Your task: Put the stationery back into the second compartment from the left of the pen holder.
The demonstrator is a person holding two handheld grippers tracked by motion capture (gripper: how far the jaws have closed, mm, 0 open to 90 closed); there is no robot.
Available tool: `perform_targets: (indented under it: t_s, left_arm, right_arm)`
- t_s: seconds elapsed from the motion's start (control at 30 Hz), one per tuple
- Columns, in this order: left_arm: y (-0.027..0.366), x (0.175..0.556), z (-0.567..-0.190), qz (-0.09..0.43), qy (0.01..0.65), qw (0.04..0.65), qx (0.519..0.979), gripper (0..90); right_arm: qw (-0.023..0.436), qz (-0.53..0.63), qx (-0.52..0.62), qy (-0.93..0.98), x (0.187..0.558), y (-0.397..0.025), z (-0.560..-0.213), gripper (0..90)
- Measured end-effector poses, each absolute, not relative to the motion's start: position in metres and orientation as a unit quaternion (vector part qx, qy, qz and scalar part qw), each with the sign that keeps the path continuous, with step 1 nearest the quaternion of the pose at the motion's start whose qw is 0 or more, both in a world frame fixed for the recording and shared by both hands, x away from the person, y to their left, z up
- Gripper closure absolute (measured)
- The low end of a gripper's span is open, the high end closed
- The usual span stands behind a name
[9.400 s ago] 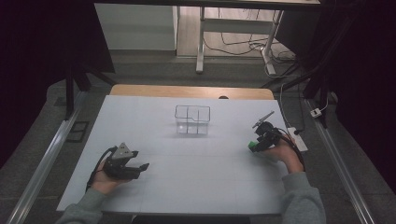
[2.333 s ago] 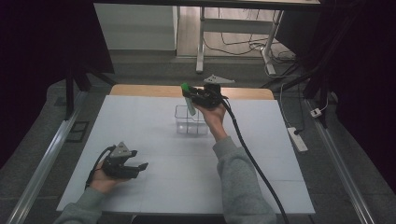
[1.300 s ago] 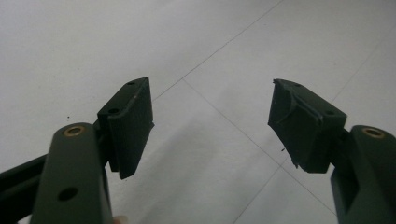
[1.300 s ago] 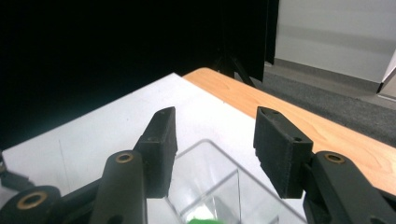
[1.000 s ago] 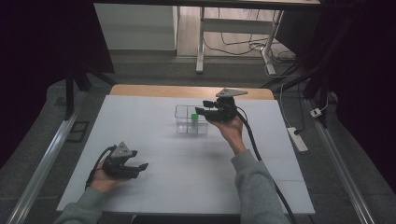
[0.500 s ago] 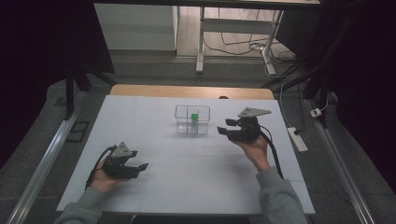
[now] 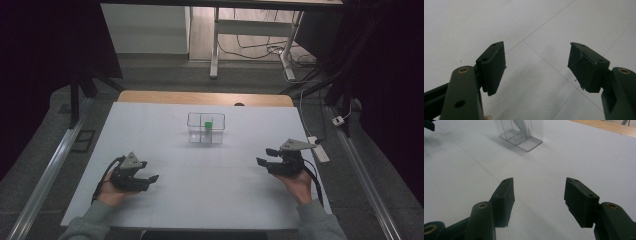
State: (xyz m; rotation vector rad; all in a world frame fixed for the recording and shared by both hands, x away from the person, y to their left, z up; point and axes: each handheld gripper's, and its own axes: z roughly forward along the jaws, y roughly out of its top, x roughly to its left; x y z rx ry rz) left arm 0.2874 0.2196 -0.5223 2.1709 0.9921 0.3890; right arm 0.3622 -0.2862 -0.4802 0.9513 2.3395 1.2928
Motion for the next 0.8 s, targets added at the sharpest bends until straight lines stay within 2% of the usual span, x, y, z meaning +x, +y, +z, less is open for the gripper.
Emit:
perform_targets:
  t_s: [0.33,0.8]
  left_arm:
    - [0.220,0.287,-0.522,0.154,0.383,0.356,0.838,30.1]
    - [0.220,0.287,-0.521,0.156,0.382,0.358,0.838,30.2]
  right_arm:
    - [0.165,0.448,0.329,0.815,0.338,-0.305,-0.487,38.7]
    - [0.171,0.437,0.321,0.822,0.334,-0.310,-0.490,38.3]
